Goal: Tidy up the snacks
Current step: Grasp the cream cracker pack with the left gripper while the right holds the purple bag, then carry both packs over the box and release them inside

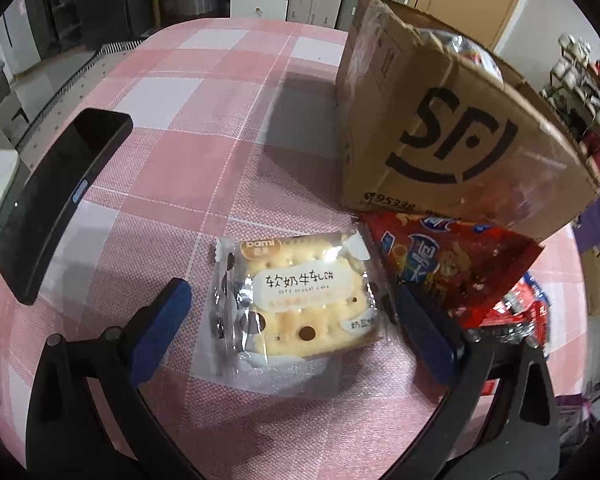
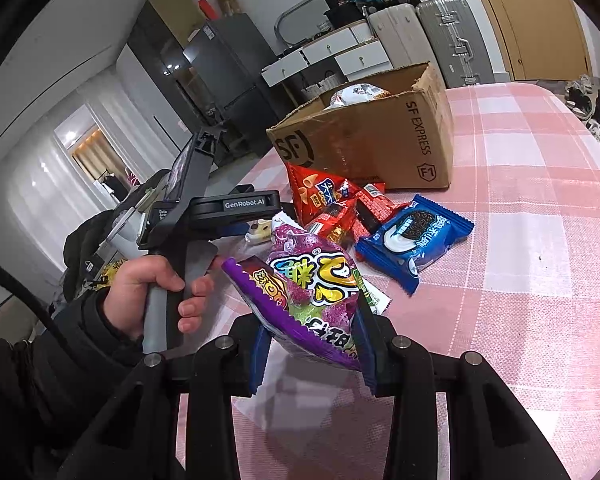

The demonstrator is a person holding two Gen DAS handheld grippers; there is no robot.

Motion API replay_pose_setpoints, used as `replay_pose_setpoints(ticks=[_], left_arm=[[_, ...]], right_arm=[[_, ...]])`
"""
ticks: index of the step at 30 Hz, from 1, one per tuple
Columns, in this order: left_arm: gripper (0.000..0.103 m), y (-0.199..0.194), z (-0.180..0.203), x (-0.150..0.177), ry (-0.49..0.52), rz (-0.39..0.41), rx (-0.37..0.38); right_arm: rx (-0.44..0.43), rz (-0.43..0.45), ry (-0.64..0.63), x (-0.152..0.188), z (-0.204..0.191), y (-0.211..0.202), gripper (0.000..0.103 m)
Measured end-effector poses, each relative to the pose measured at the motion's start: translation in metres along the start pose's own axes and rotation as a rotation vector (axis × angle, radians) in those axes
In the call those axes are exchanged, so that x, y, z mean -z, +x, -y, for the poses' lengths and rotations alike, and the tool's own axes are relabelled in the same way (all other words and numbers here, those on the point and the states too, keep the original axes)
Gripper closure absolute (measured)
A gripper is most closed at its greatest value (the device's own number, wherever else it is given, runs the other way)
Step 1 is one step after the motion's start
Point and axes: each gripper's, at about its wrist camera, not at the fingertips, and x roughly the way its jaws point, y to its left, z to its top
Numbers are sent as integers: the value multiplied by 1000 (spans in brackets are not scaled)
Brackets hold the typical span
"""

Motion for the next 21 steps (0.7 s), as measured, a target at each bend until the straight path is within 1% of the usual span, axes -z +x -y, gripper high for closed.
replay_pose_setpoints(ticks=[4,6,8,9,10,11,12,13,16,18,21], left_arm=[[2,2,4,2,49,4,-49],[6,1,5,5,66,14,-59],[15,-2,4,7,86,25,-70],[18,-4,3,6,91,33,-65],[23,-4,1,5,92,34,-61],[32,-6,0,5,97,37,-59],[37,-7,-2,4,105,43,-44],[45,-10,-5,2,116,42,-13],[47,-11,-13,-3,122,19,33],[47,-14,-14,-1,138,18,33],[47,-22,-18,5,134,32,31]], right_arm=[[7,-4,0,0,-2,-2,66],[6,-1,1,0,-3,-4,66],[6,1,3,0,-3,-5,65],[6,1,4,0,-3,-5,65],[7,1,3,0,-3,-5,65],[6,0,4,0,-3,-5,65],[8,2,4,-1,-3,-6,65],[11,2,5,-1,-4,-6,65],[17,1,7,0,-4,-7,65],[17,7,6,0,-6,-9,65],[18,19,-2,0,-10,-14,65]])
